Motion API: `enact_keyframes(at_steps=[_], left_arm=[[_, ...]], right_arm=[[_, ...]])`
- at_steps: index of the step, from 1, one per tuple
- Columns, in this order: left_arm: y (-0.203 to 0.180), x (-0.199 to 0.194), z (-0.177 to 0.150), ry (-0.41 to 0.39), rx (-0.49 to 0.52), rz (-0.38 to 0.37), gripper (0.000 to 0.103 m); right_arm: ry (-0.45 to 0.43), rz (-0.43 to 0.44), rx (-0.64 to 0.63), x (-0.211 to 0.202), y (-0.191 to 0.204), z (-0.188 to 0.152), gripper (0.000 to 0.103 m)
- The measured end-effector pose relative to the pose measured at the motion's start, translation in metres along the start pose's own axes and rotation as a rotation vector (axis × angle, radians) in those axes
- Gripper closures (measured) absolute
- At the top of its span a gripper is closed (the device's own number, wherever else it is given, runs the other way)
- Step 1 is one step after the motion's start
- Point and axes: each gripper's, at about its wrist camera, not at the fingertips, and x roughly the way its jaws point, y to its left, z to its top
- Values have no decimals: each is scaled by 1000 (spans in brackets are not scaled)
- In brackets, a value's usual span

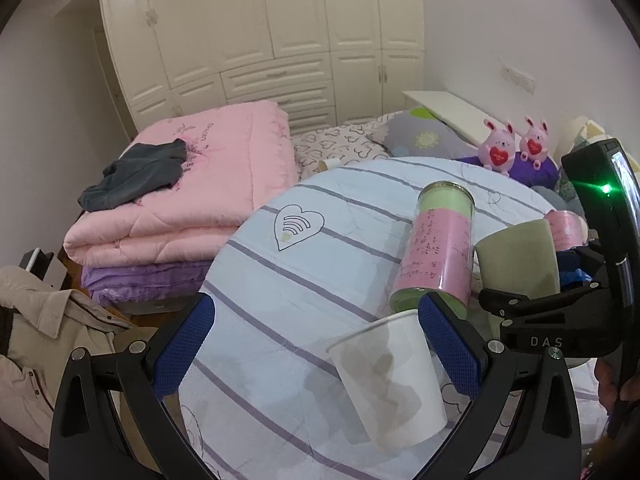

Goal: Flip cup upright
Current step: 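Lift the pale green cup with the right gripper and carry it toward the left tool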

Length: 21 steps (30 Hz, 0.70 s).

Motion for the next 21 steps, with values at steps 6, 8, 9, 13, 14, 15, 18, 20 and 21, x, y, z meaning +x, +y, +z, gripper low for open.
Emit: enact_keyframes(at_steps=[6,8,9,13,14,15,18,20,21], left_arm=[[2,-9,-1,-6,-5,15,0],[4,-14,-1,-11,-16,18,0],[5,-17,-2,-18,-22,16,0],[8,-28,-4,-36,-35,20,0],[8,-30,-4,-38,-37,22,0],[8,-33,-5,-40,-39,25,0],[6,-44,-8,-49,-37,35,0],[5,-53,-11,-58,-33,42,0],[5,-58,-12,-64,-34,47,0]], right_arm=[[-12,11,-6,-13,-2,1,20],[-19,15,-6,-18,-3,0,21],[-21,18,-5,-20,-3,-1,21],[-32,30,1,-29,-4,-4,21],[-34,32,1,-31,-4,-5,22],[-36,36,3,-32,-4,-5,22],[-30,60,12,-36,-7,-8,22],[-37,70,5,-45,-6,-13,22],[-39,75,-4,-50,-5,-15,22]])
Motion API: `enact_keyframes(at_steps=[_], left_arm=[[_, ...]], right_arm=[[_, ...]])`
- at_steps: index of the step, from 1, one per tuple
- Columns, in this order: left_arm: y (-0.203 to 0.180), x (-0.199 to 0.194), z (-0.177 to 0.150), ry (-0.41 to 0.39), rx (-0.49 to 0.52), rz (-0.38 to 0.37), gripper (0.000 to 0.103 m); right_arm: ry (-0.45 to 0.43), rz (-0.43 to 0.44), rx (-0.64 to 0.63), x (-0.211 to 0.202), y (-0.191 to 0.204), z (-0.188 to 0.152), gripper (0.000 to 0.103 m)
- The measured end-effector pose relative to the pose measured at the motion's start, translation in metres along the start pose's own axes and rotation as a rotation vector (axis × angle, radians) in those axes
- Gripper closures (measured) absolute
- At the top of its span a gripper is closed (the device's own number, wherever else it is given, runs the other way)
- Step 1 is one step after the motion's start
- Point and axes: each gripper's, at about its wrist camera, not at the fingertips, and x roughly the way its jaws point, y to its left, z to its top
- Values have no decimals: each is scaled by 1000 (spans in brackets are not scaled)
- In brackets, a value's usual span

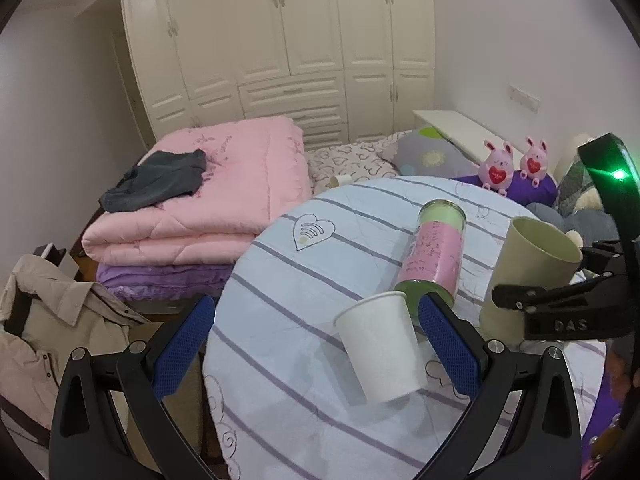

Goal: Flip cup upright
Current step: 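Lift the pale green cup with the right gripper and carry it toward the left tool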

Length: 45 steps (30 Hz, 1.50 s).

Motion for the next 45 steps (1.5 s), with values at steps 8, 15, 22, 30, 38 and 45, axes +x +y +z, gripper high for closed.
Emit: enact_keyframes(at_steps=[8,15,22,30,38,45], left_arm=[[-13,-40,-34,7,17,-9,0],[-31,-57,-83,82,28,-10,0],[-40,-68,-108,110,22,-13,0],[-41,-72,-107,97,9,5,0],[-47,-72,-109,102,12,18,0],[-39,-80,-111,93,-5,33,0]], right_arm=[[60,80,-106,-38,16,-41,22],[193,105,-171,-43,19,-87,22],[258,104,-212,-32,24,-113,21],[246,73,-182,-11,26,-114,21],[235,146,-95,-2,24,-126,28],[231,167,-84,-15,27,-145,28]])
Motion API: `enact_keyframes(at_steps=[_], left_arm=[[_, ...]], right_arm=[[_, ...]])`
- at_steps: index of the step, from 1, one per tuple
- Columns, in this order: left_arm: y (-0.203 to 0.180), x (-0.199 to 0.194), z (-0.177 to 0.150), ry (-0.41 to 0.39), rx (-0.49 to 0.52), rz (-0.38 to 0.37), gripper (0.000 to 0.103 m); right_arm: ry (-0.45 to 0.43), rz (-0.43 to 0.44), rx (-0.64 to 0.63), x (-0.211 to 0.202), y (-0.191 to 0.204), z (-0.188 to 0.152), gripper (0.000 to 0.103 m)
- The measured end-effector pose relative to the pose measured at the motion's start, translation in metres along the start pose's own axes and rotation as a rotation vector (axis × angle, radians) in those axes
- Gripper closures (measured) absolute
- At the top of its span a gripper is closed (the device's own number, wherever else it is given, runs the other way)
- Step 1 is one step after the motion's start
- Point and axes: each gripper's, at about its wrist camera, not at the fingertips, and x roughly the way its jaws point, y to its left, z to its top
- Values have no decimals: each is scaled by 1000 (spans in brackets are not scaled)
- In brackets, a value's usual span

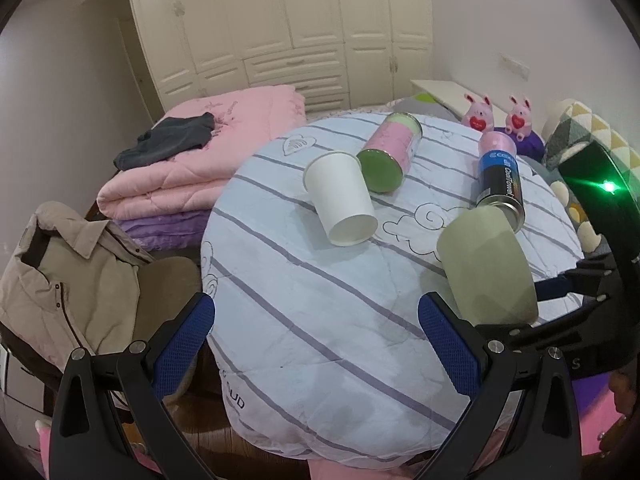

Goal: Flip cup upright
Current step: 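Lift the pale green cup with the right gripper and carry it toward the left tool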

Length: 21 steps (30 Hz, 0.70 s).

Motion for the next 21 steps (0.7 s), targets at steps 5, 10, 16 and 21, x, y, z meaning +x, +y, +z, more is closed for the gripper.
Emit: enact_keyframes(at_steps=[5,10,16,21], left_arm=[[3,-3,-2,-1,-23,-2,0],[-2,-4,0,0,-27,0,0],[-13,-9,0,-7,-15,0,0],[-28,-14,0,-10,2,-24,0]], right_arm=[[20,7,5,-4,2,-11,27],[-12,-12,-7,-18,-6,-10,27],[-59,-6,-11,-37,-14,-13,26],[-81,-10,-3,-46,-24,-14,26]])
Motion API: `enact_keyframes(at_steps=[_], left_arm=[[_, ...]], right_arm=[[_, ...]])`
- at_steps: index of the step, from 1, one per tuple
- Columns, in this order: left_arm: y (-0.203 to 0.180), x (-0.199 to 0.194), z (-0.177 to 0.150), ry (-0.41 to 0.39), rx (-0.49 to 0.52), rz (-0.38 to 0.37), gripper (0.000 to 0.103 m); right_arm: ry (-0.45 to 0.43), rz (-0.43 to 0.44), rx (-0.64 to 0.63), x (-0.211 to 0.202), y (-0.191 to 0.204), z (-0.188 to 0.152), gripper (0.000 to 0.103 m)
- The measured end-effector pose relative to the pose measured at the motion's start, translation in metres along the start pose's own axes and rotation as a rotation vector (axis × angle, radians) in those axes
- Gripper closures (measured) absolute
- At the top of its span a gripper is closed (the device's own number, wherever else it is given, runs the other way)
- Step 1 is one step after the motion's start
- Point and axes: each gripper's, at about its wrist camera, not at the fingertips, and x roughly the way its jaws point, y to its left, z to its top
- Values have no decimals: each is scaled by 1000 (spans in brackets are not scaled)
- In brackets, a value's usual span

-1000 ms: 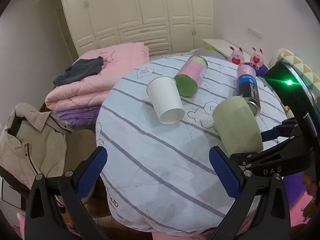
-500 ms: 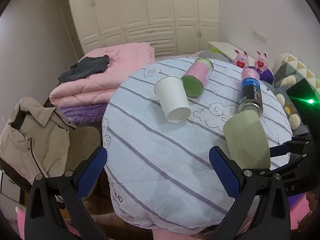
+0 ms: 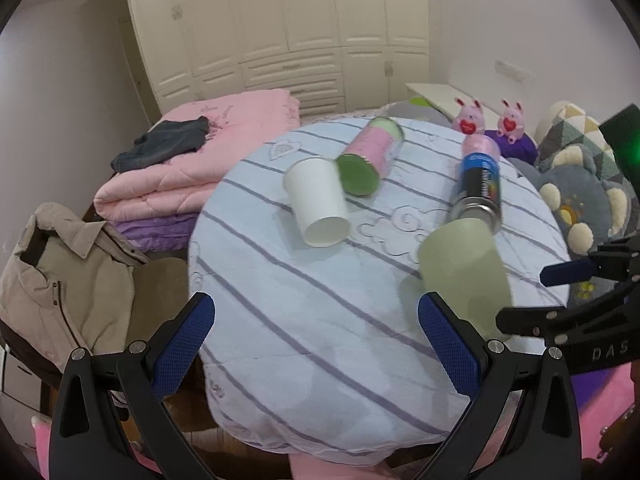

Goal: Flip cup upright
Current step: 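Lift the pale green cup with the right gripper and carry it toward the left tool, then grasp the pale green cup with the left gripper while the right gripper releases it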

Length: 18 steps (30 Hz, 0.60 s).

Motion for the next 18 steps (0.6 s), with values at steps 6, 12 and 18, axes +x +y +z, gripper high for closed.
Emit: enact_keyframes(at_steps=[6,12,18], left_arm=[[-30,4,3,26,27,-52,0],[-59,13,10,62,30,-106,0],[-83,26,18,123,2,-156,0]], right_arm=[[-35,-35,44,-13,-27,0,26],[-52,-60,127,-18,-61,1,26],[-51,-61,179,-18,-89,-2,26]])
